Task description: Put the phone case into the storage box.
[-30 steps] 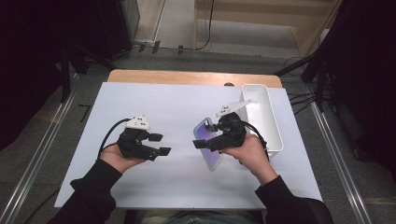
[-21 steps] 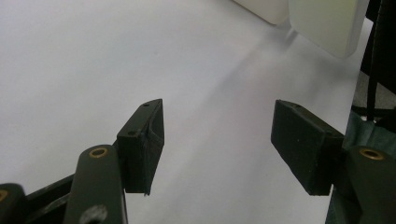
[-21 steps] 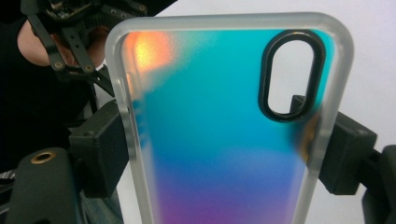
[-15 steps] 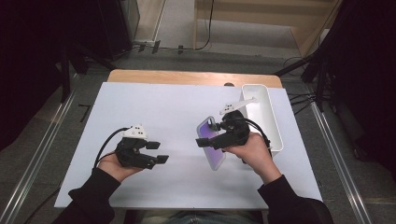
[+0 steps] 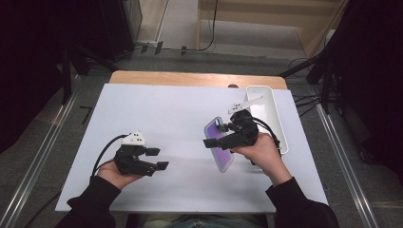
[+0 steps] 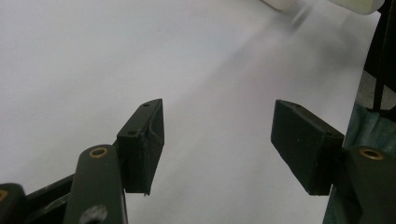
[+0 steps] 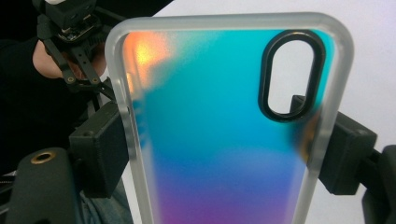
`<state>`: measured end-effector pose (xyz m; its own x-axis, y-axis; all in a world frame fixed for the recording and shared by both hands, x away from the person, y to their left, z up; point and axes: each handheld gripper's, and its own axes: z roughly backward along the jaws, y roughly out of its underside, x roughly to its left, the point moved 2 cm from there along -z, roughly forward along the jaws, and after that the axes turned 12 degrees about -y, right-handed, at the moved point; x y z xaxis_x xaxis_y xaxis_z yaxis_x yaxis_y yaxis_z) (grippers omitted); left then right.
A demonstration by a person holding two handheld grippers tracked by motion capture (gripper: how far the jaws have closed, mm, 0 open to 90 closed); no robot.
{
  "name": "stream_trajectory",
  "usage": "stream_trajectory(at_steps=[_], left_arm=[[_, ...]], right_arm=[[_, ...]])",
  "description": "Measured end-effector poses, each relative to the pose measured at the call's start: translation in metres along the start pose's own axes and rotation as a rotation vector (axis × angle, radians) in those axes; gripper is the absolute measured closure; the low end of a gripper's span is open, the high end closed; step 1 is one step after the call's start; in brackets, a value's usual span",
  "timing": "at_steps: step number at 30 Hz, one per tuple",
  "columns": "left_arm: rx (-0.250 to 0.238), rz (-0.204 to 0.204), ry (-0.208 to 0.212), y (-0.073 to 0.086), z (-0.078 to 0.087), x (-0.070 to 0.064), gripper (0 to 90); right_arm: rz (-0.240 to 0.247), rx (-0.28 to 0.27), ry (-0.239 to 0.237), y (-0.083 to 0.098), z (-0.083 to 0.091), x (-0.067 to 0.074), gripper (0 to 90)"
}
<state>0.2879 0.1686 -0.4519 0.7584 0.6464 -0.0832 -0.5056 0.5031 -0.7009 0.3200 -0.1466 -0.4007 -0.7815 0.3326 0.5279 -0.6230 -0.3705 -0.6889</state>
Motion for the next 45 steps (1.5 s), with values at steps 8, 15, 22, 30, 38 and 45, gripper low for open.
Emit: stream_trajectory(at_steps=[8,15,22,30,38,45], left_arm=[[0.008,0.016,-0.013,0.007,0.001,0.002,34.8],[0.007,0.034,-0.016,0.011,0.003,0.004,34.8],[0.011,0.042,-0.008,0.013,0.004,0.006,34.8],[0.008,0.051,-0.009,0.013,0.004,0.008,34.8],[0.015,0.053,0.004,0.012,0.004,0.006,30.7],[0.017,0.064,0.017,0.012,0.004,0.007,30.5]], right_arm=[[-0.01,0.001,-0.003,-0.003,0.005,-0.001,16.0],[-0.013,-0.019,0.016,-0.007,0.018,-0.005,15.9],[-0.02,-0.045,0.033,-0.01,0.031,-0.009,16.0],[-0.037,-0.063,0.05,-0.01,0.041,-0.012,16.0],[-0.043,-0.096,0.08,-0.009,0.058,-0.014,15.9],[-0.061,-0.12,0.106,-0.007,0.07,-0.018,16.0]])
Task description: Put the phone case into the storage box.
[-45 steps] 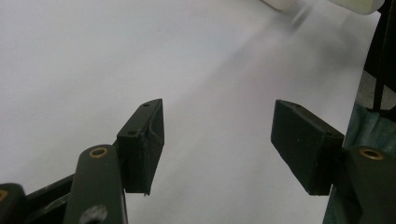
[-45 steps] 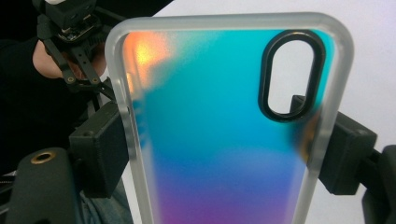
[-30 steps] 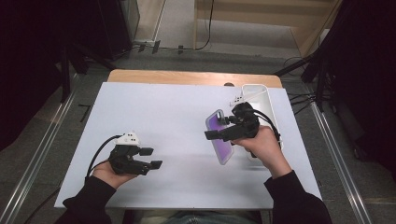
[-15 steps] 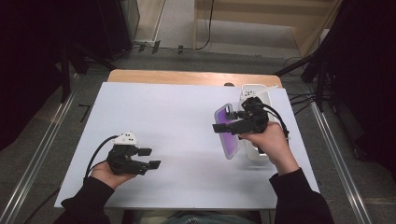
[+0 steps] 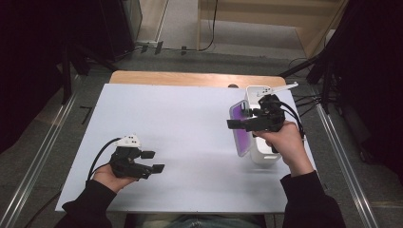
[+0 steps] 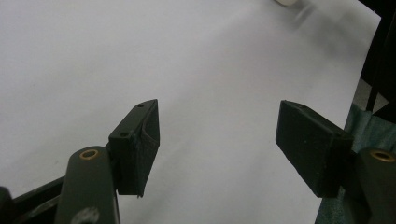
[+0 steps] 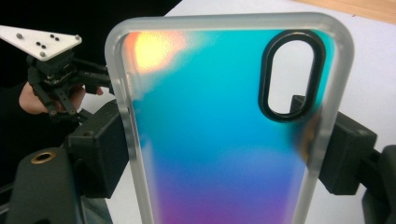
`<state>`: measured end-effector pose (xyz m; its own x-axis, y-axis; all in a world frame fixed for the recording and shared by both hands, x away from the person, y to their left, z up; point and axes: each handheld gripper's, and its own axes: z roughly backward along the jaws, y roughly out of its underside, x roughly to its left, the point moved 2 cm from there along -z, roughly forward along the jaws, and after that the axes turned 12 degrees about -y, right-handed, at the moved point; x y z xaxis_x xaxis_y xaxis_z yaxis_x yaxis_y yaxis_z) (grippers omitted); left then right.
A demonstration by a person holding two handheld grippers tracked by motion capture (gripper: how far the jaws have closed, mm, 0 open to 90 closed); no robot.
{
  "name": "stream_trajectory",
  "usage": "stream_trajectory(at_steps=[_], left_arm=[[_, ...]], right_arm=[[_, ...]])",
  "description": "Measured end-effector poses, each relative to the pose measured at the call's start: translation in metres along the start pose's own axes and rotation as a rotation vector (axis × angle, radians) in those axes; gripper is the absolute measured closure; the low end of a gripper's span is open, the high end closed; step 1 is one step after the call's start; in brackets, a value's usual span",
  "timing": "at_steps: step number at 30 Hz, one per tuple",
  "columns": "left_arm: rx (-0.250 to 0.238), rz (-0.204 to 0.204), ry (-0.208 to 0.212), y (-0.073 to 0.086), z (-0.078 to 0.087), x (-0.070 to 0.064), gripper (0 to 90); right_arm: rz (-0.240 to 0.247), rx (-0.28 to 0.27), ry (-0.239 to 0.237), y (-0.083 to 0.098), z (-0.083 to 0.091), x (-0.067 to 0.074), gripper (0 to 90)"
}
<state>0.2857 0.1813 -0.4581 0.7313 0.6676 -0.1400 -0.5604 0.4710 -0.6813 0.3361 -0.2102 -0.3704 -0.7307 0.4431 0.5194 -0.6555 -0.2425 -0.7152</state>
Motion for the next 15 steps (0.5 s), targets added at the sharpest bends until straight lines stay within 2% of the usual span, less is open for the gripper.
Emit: stream_trajectory(at_steps=[8,15], left_arm=[[-0.016,0.009,0.009,-0.001,0.001,0.001,30.3],[-0.009,0.017,0.003,-0.001,-0.001,0.003,30.3]], right_arm=[[-0.024,-0.035,0.018,0.001,0.015,-0.005,16.0],[-0.042,-0.066,0.049,0.003,0.027,-0.011,16.0]])
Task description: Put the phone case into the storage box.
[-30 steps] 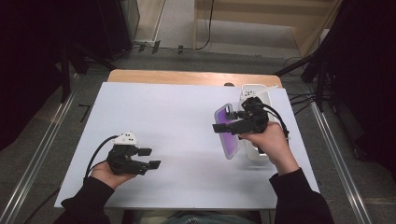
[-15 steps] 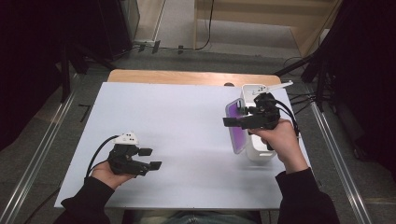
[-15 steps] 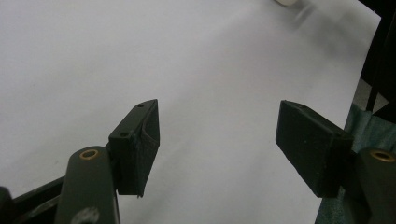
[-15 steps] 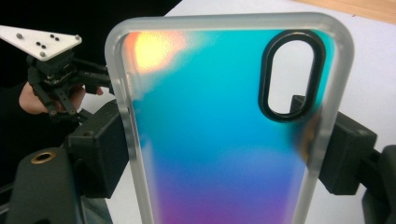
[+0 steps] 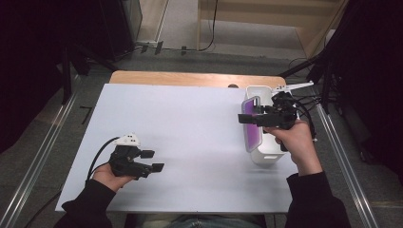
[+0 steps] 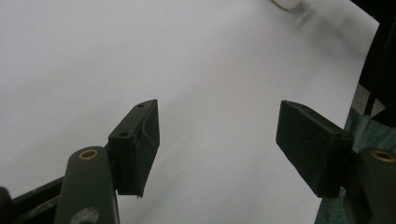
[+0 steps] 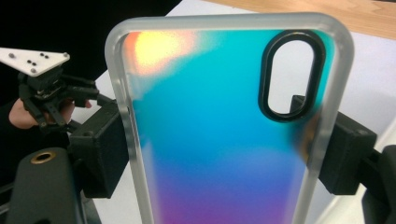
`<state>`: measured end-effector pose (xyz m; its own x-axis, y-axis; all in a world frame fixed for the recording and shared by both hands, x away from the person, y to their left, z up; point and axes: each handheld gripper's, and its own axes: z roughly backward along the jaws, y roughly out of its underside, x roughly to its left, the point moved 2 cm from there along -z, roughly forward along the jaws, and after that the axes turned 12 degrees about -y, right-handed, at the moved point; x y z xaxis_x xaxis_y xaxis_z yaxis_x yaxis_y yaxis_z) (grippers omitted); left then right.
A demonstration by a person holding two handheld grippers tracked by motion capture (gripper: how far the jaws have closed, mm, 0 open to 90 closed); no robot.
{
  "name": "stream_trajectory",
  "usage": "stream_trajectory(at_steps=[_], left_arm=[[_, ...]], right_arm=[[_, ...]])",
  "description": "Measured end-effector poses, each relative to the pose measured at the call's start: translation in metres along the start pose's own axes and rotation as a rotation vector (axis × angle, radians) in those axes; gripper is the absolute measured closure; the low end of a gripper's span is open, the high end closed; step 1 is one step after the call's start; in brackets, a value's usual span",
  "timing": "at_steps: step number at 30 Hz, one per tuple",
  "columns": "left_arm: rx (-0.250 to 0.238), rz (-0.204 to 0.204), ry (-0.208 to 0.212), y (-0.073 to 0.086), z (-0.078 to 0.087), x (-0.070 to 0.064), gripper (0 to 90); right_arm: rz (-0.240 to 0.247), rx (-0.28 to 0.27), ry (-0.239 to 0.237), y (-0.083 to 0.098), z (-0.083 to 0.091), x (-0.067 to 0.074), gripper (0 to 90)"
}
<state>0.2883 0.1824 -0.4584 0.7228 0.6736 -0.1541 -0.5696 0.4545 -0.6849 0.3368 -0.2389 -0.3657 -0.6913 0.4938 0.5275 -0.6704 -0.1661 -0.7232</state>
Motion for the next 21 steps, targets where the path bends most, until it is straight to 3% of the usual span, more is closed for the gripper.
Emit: stream_trajectory(at_steps=[5,14,21], left_arm=[[-0.005,0.008,0.006,-0.001,0.0,0.001,30.3],[-0.005,0.009,0.008,-0.003,-0.001,0.002,30.3],[-0.022,0.014,0.005,-0.004,0.0,0.002,30.3]], right_arm=[[-0.021,-0.023,0.019,0.001,0.008,-0.004,15.9],[-0.042,-0.081,0.102,0.003,0.024,-0.011,16.0],[-0.02,-0.128,0.225,0.002,0.026,-0.017,15.9]])
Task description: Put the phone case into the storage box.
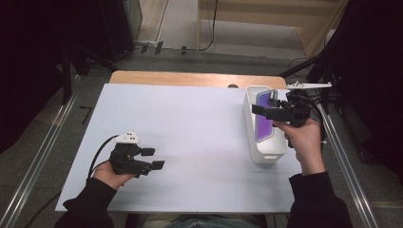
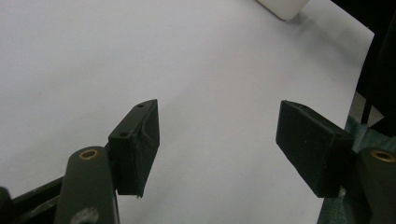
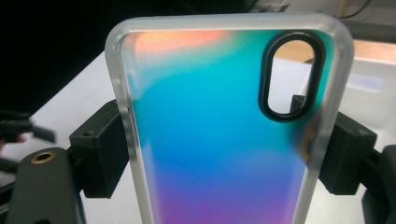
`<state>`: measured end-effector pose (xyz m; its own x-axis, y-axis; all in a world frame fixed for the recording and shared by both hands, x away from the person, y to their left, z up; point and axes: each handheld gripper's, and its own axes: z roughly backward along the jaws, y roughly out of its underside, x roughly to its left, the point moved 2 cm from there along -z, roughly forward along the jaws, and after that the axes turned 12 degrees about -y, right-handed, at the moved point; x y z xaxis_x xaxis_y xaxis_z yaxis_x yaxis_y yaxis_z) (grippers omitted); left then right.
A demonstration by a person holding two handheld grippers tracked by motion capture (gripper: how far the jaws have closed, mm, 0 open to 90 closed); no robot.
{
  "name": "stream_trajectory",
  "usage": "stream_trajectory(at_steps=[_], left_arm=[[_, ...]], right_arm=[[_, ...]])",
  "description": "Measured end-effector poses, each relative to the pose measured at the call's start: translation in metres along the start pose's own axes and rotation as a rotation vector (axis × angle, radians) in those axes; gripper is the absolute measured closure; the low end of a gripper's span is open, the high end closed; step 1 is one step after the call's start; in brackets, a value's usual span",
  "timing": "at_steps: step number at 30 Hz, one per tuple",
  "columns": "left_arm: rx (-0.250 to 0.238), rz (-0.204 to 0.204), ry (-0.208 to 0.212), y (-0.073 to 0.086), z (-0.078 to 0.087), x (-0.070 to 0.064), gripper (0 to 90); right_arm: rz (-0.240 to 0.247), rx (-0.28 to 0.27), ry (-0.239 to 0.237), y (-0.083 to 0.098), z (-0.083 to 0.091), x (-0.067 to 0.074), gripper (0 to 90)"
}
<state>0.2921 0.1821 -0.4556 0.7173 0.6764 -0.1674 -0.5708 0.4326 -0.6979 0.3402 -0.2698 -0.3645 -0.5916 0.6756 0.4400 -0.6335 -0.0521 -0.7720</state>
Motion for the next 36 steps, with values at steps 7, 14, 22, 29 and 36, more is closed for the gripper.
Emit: stream_trajectory(at_steps=[7,14,22,29,36], left_arm=[[0.004,0.001,0.0,0.0,0.0,0.001,30.3],[-0.006,0.02,0.003,0.0,0.0,0.003,30.3],[-0.005,0.021,0.007,0.0,0.0,0.003,30.3],[-0.009,0.018,0.008,0.0,0.0,0.002,30.3],[0.0,0.022,0.008,0.001,-0.001,0.003,30.3]], right_arm=[[-0.008,-0.086,0.095,-0.003,0.004,-0.009,16.0],[-0.003,-0.098,0.164,-0.004,-0.008,-0.021,16.0],[0.012,-0.137,0.209,-0.008,-0.019,-0.029,15.9],[0.015,-0.155,0.23,-0.013,-0.026,-0.036,15.9],[0.016,-0.176,0.244,-0.02,-0.029,-0.047,15.9]])
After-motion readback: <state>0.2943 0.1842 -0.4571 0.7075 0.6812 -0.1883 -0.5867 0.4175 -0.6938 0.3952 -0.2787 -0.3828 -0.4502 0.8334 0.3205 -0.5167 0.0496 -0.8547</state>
